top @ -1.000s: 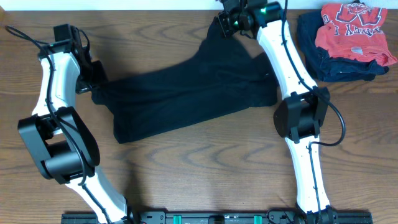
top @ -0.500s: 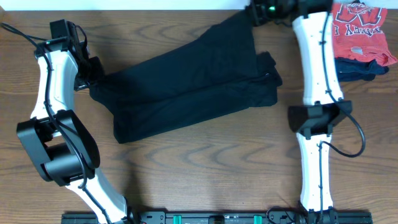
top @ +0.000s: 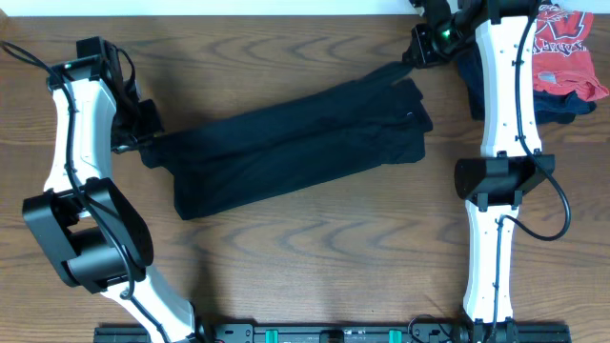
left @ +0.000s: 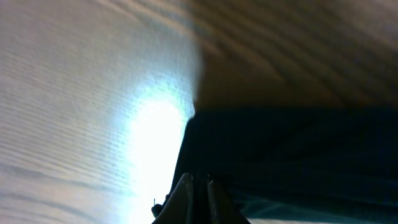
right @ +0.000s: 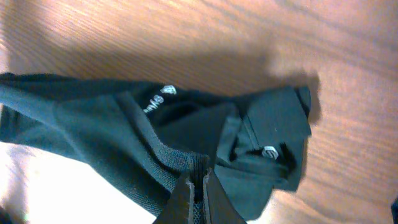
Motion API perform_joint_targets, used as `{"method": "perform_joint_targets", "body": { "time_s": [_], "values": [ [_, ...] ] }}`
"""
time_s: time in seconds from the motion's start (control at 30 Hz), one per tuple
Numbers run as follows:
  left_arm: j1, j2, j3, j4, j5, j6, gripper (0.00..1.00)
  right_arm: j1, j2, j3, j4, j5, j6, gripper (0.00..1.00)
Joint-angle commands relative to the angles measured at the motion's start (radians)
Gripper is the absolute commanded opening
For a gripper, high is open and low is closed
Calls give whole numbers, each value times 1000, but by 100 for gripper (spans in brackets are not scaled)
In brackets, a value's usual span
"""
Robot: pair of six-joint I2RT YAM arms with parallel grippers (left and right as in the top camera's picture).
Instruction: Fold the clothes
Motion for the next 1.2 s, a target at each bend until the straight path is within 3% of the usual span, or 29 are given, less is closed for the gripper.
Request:
{"method": "perform_joint_targets", "body": {
  "time_s": [0.0,0.43,0.7,0.77,0.87,0.93,0.97,1.07,1.17],
  "values": [
    [-2,-16,-43,-16,-2,5,6,-12,-19,-66,-6,60,-11,1],
    [-62,-16,-286,120,-3,5,6,-34,-19,-406,82,118,-10,1],
    [-61,-16,-322,154,-3,5,6,-35,-19,-509,115,201,16,1],
    [-61,-16,-322,154,-3,5,9,-35,-19,-509,116,201,16,9],
    [-61,-16,-322,153,-3,5,42,-39,-20,-498,116,201,15,33],
    [-61,-16,-322,154,-4,5,70,-39,-20,-481,107,205,15,36],
    [-58,-16,-319,153,-3,5,77,-39,-20,-466,102,205,15,37],
    [-48,-17,-285,123,-3,5,84,-39,-20,-399,76,205,15,45],
    [-41,-24,-229,59,-3,12,87,-39,-20,-299,41,205,14,65]
  ]
}}
